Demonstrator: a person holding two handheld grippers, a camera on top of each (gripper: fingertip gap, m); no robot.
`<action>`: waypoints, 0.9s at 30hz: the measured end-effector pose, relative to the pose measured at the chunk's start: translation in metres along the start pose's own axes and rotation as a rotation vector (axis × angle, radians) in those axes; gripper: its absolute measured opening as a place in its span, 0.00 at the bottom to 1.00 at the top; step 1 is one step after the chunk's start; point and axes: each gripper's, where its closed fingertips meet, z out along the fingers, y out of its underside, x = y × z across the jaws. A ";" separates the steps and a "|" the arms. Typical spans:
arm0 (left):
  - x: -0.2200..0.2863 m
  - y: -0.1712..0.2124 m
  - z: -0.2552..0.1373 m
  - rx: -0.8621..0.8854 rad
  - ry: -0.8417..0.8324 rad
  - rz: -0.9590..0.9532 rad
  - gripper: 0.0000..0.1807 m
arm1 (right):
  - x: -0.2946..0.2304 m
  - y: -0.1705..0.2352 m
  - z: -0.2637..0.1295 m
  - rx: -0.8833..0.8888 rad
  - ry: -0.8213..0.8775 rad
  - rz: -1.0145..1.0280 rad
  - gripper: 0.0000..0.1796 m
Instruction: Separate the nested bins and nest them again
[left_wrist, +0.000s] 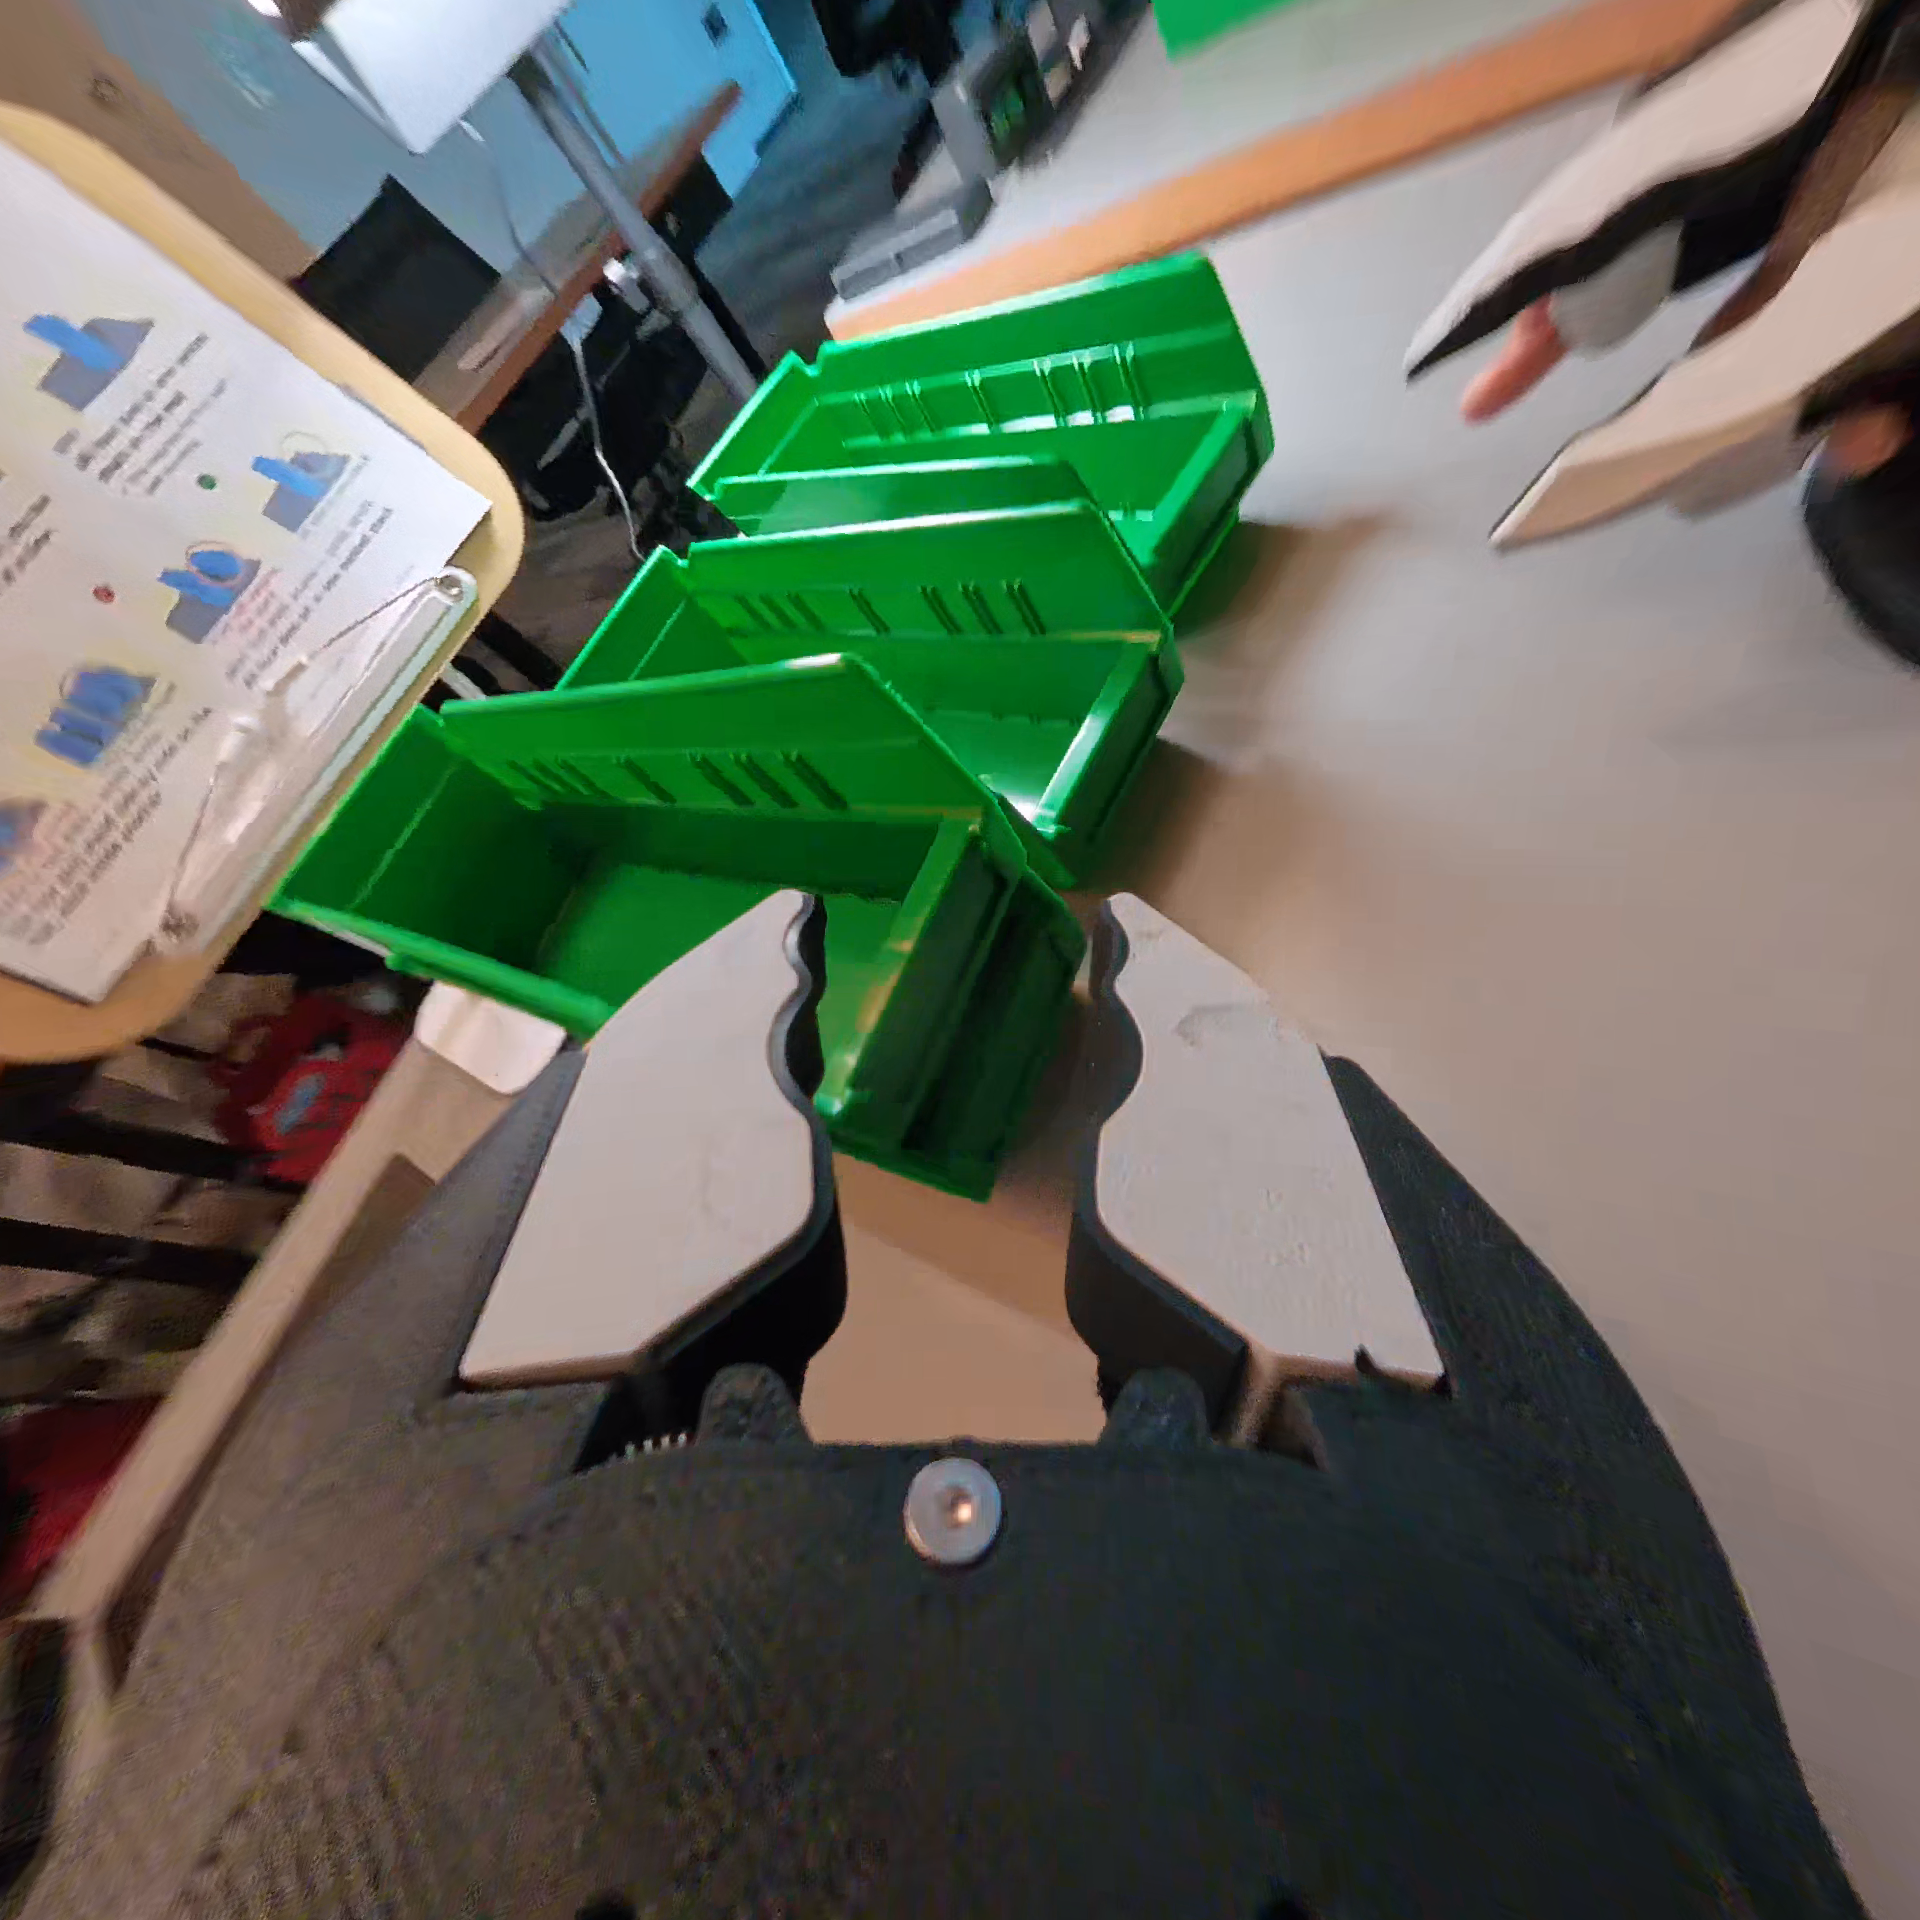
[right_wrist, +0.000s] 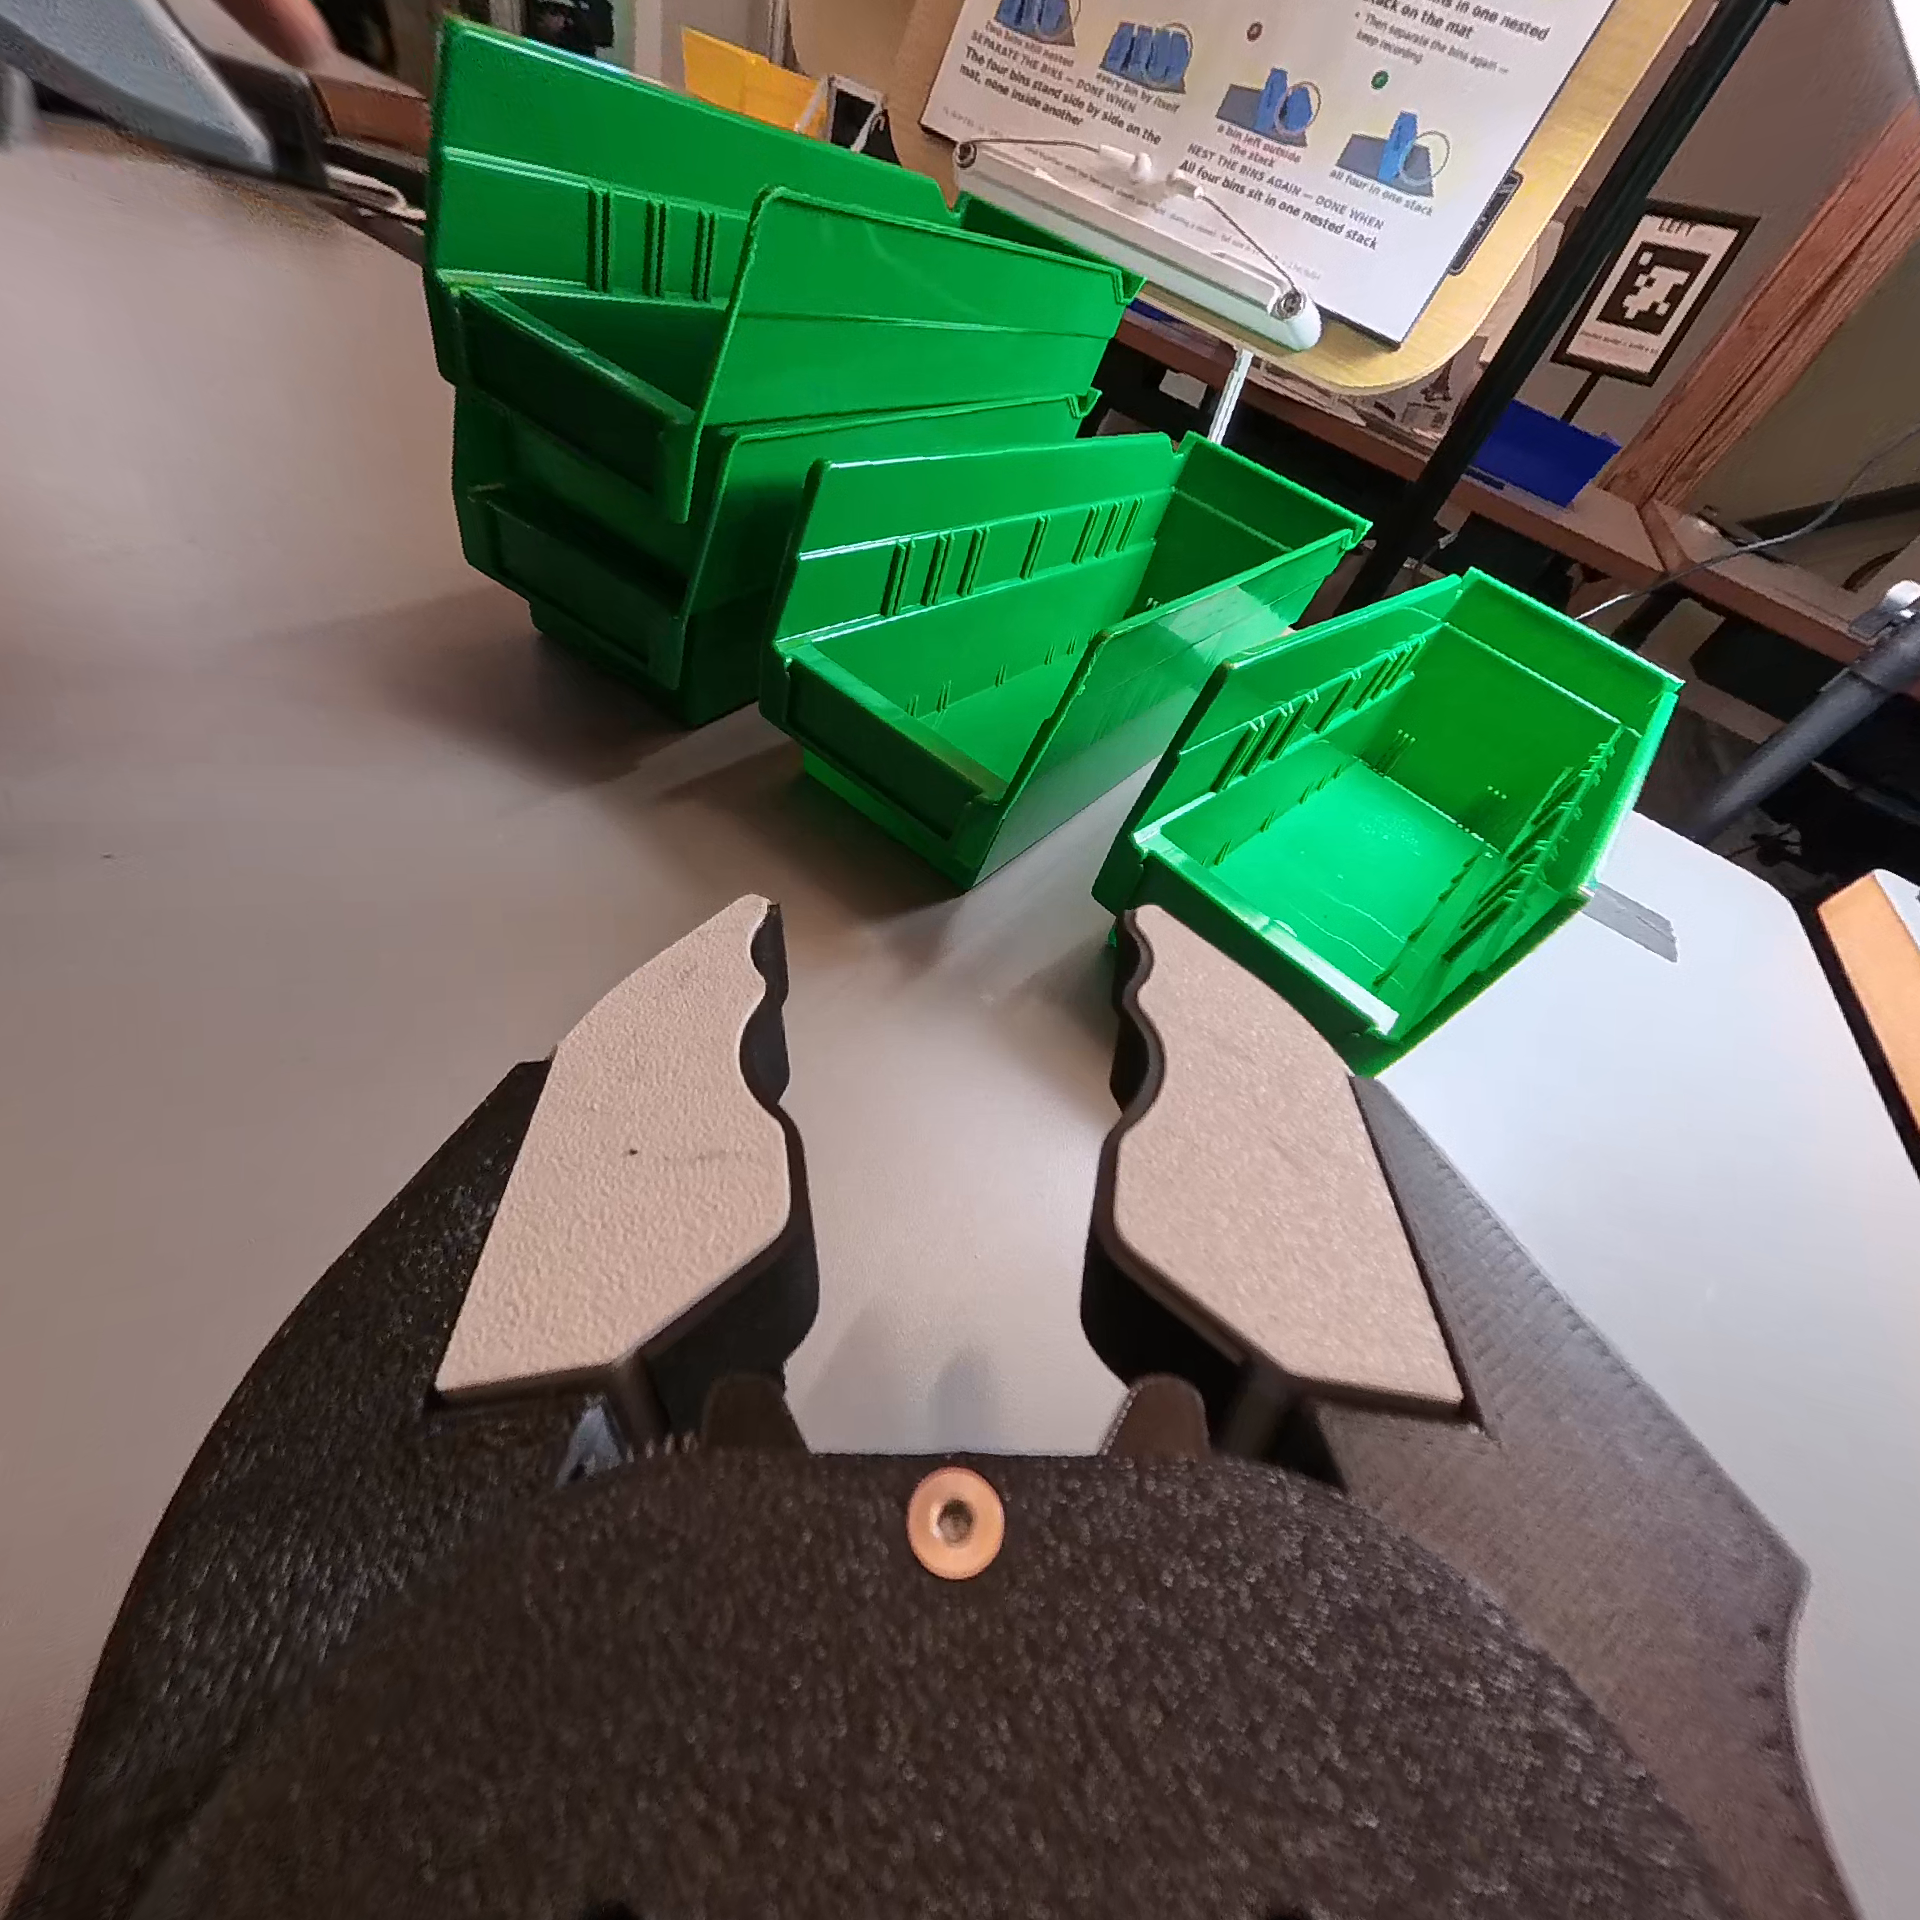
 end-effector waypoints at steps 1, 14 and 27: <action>-0.003 0.003 -0.009 0.037 -0.007 -0.057 0.27 | 0.000 0.000 0.001 -0.005 -0.001 -0.002 0.33; -0.006 0.102 -0.051 0.066 -0.074 -0.415 0.26 | -0.022 -0.018 0.070 -0.213 -0.097 -0.353 0.30; 0.004 0.117 -0.055 0.018 -0.049 -0.298 0.25 | -0.023 0.032 0.151 -0.603 -0.240 -0.699 0.23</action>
